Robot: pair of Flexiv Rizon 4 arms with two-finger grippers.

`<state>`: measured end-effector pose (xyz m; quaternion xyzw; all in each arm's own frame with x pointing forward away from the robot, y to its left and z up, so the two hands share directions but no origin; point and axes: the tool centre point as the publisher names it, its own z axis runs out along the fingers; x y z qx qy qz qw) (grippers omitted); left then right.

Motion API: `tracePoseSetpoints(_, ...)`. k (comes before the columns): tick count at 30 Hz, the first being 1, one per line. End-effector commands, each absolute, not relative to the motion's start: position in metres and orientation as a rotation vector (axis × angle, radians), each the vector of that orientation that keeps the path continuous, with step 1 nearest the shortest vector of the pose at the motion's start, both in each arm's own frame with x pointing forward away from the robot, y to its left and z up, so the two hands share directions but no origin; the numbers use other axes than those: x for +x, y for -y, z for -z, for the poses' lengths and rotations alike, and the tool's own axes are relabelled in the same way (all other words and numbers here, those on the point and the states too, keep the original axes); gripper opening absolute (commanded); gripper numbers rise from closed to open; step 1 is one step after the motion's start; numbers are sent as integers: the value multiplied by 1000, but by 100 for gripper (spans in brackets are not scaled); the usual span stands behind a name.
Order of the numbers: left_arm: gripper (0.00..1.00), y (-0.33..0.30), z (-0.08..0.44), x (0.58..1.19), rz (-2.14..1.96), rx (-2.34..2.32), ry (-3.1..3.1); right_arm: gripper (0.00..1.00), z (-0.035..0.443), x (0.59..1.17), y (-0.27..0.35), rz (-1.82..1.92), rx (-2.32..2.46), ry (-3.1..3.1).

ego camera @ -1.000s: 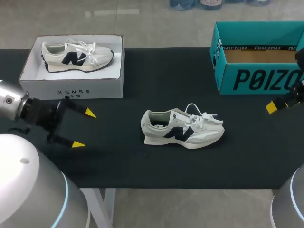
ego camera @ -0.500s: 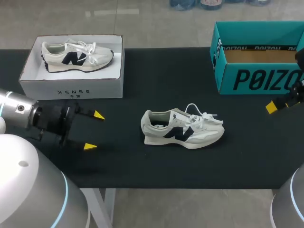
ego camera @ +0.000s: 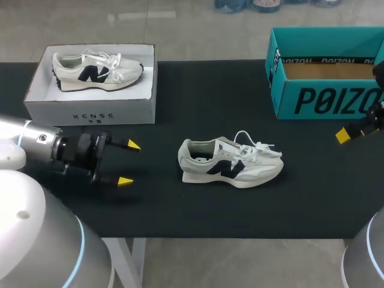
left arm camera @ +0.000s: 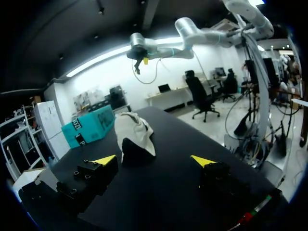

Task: Take the shoe out of the shoebox, open the shoe tongue, remove and reinsert the insole, then place the shoe into the shoebox

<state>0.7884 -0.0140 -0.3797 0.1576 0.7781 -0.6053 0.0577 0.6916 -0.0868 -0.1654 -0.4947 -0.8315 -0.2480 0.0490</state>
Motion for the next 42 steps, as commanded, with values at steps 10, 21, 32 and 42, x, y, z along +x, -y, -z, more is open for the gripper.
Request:
tracePoseSetpoints(10, 100, 61, 408, 823, 1890, 465, -2341, 100, 166, 693, 86, 752, -1509, 2533)
tracePoseSetpoints(21, 100, 89, 424, 838, 1903, 421, -2349, 100, 166, 693, 86, 752, -1509, 2533)
tracePoseSetpoints(32, 100, 113, 428, 838, 1916, 384, -2376, 100, 166, 693, 86, 752, -1509, 2533)
tracePoseSetpoints(42, 100, 116, 424, 831, 1892, 392, -2415, 100, 166, 693, 86, 752, -1509, 2533)
